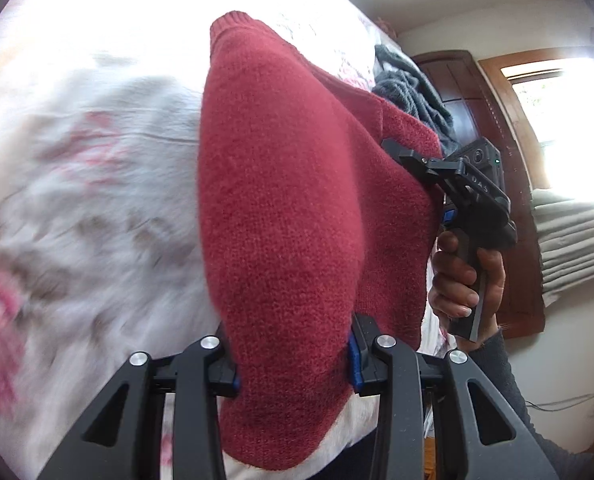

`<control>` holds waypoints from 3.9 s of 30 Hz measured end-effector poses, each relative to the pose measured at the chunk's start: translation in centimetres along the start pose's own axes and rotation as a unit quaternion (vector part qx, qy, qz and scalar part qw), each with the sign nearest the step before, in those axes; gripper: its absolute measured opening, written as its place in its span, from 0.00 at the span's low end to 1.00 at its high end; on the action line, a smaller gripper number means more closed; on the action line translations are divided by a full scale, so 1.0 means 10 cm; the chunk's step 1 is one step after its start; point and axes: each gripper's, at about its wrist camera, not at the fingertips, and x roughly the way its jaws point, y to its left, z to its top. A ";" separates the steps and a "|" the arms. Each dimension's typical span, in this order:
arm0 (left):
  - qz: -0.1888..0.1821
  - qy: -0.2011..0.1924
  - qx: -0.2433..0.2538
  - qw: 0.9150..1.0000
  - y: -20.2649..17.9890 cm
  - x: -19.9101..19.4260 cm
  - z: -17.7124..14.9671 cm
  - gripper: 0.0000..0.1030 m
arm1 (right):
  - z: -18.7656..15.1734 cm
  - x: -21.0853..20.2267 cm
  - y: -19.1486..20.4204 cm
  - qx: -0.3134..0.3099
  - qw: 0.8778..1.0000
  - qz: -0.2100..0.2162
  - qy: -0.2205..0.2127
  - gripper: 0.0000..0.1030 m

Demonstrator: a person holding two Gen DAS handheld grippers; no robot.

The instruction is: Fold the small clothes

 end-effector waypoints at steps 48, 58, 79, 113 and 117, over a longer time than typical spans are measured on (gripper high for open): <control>0.002 -0.100 0.015 0.995 0.31 -0.82 -0.61 0.42 | -1.23 0.46 0.49 -0.091 0.984 -0.142 -0.050 0.21; 0.113 -0.036 -0.018 0.993 0.65 0.02 0.10 0.24 | -1.05 0.98 0.28 -0.079 0.982 -0.165 0.040 0.00; 0.105 -0.020 0.048 0.993 0.33 -0.24 -0.87 0.23 | -2.16 0.53 0.77 -0.127 0.978 -0.153 0.070 0.07; 0.353 -0.107 0.096 0.924 -0.65 -1.61 -2.50 0.87 | -3.52 -0.43 2.02 -0.201 0.893 -0.397 -0.071 0.95; 0.351 -0.130 0.115 0.920 -1.05 -1.95 -2.63 0.88 | -3.61 -0.69 2.46 -0.231 0.889 -0.388 -0.080 0.95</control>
